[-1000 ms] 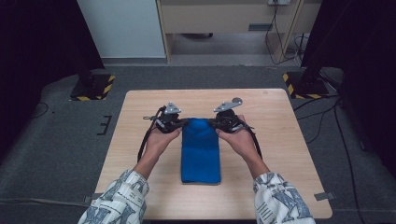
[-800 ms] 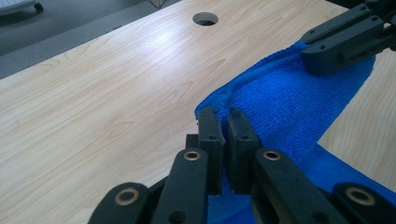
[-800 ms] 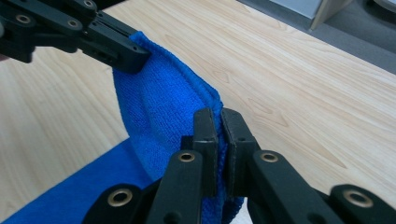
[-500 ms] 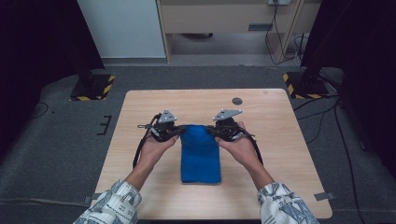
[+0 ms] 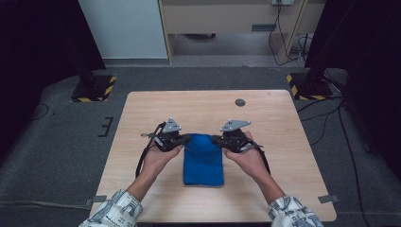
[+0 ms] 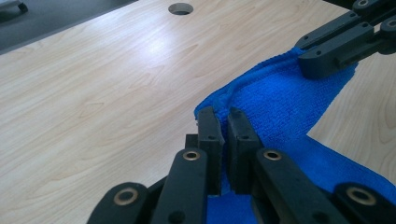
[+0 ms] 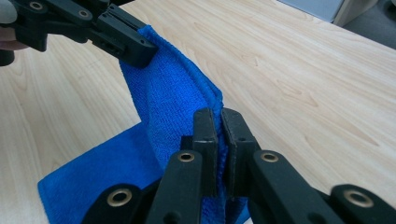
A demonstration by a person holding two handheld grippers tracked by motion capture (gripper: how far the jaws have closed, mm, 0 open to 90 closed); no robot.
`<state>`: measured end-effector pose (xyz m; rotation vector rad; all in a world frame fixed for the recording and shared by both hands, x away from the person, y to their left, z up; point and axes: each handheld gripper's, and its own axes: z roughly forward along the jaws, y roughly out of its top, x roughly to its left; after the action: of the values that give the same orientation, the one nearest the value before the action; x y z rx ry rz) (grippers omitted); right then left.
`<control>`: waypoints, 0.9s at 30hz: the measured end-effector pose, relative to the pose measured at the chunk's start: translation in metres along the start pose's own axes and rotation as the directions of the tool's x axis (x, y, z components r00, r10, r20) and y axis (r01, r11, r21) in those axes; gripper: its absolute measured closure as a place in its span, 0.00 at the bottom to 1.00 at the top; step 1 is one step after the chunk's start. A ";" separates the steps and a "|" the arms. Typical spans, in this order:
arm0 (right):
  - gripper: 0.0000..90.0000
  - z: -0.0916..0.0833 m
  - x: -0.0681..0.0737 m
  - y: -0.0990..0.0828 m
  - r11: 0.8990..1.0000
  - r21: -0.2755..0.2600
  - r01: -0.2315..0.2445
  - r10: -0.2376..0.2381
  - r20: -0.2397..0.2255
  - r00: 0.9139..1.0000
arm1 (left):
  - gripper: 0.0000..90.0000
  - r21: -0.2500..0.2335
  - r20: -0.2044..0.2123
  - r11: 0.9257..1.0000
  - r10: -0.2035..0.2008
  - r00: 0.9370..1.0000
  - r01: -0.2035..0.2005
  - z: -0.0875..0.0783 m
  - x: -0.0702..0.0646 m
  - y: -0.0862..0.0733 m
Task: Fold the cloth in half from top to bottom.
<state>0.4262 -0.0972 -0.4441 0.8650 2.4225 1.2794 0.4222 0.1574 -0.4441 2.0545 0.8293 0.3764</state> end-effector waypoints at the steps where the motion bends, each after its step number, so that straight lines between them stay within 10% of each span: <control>1: 0.95 -0.001 0.001 -0.002 1.000 0.000 -0.001 0.001 -0.003 1.000 | 0.95 0.002 0.003 1.000 0.001 1.000 -0.001 0.000 -0.001 -0.001; 27: 0.94 -0.002 0.015 -0.029 1.000 -0.001 -0.016 0.016 -0.027 1.000 | 0.94 0.017 0.044 1.000 -0.016 0.999 0.015 -0.001 -0.011 -0.026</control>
<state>0.4022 -0.1015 -0.4656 0.8745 2.4397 1.3065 0.4025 0.1610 -0.4637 2.0634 0.8235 0.3153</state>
